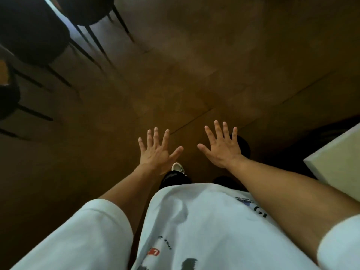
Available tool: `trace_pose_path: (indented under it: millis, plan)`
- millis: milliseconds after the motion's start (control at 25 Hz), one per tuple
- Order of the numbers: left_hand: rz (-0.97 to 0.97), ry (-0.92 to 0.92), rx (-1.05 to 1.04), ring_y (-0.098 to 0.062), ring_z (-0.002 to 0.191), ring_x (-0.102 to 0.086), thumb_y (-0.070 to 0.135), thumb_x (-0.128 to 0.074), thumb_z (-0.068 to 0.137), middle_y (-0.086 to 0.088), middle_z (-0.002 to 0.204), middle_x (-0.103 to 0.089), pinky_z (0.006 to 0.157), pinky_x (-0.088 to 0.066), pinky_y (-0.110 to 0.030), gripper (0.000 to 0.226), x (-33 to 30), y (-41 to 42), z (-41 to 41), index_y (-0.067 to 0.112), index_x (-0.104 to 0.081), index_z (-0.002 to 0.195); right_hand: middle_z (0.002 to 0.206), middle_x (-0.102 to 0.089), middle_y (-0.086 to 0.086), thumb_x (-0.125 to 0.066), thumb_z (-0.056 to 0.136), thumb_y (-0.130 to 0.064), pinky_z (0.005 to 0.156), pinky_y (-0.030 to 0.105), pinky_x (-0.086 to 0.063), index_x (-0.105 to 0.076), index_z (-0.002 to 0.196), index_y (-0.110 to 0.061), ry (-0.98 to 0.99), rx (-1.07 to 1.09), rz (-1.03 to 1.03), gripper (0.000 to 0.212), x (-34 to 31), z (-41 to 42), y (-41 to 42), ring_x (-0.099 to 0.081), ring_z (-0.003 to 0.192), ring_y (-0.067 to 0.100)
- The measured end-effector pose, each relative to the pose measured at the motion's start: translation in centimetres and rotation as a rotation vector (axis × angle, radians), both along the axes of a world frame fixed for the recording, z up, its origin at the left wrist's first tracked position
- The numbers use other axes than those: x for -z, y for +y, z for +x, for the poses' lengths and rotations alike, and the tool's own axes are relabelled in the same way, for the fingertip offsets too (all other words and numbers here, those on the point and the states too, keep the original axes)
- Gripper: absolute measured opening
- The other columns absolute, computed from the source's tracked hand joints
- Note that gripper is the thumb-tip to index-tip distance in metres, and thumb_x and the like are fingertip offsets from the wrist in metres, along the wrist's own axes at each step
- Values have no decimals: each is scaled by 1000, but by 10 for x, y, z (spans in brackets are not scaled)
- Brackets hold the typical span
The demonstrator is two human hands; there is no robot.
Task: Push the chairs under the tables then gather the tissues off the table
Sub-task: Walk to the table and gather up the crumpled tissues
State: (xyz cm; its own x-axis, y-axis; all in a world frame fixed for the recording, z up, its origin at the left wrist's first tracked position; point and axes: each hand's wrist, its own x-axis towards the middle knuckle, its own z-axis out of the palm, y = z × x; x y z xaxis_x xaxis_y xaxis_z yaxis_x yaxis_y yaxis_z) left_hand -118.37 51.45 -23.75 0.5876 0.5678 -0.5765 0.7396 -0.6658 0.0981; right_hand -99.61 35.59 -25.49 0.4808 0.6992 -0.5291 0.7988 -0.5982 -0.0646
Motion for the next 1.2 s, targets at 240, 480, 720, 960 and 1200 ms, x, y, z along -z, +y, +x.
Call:
trace_pose_path:
  millis: [240,480,720,960,1200]
  plan:
    - [-67,48,123,-28,146,33,90,4,79,-6,163,28,116,17,-63,93,8,71,29,38,16,156,169,17,11,-3,91,-79,121,62,9,9,161,-31,-4,119,72,86,-10,20,91,19,154,35]
    - [-64,64,194,-28,147,31,90,3,79,-6,165,25,115,20,-60,95,21,118,96,37,14,157,170,14,11,-7,93,-78,121,62,10,5,162,-30,20,240,89,85,1,89,132,16,154,35]
    - [-19,130,215,-29,149,27,88,-1,82,-9,165,22,117,14,-63,94,12,176,214,34,12,158,169,15,12,-10,94,-77,121,62,10,4,162,-28,95,390,56,85,31,189,157,16,154,36]
    - [-67,91,345,-29,150,23,87,-7,84,-9,167,18,118,13,-62,93,-3,170,396,34,9,159,170,13,12,-11,95,-77,122,62,8,1,162,-30,88,521,159,83,17,306,156,15,155,36]
    - [-69,20,653,-30,152,19,87,-4,83,-10,167,15,119,12,-60,95,-1,133,547,32,9,159,169,11,15,-11,94,-77,121,65,4,0,162,-26,19,780,57,85,21,381,82,13,154,39]
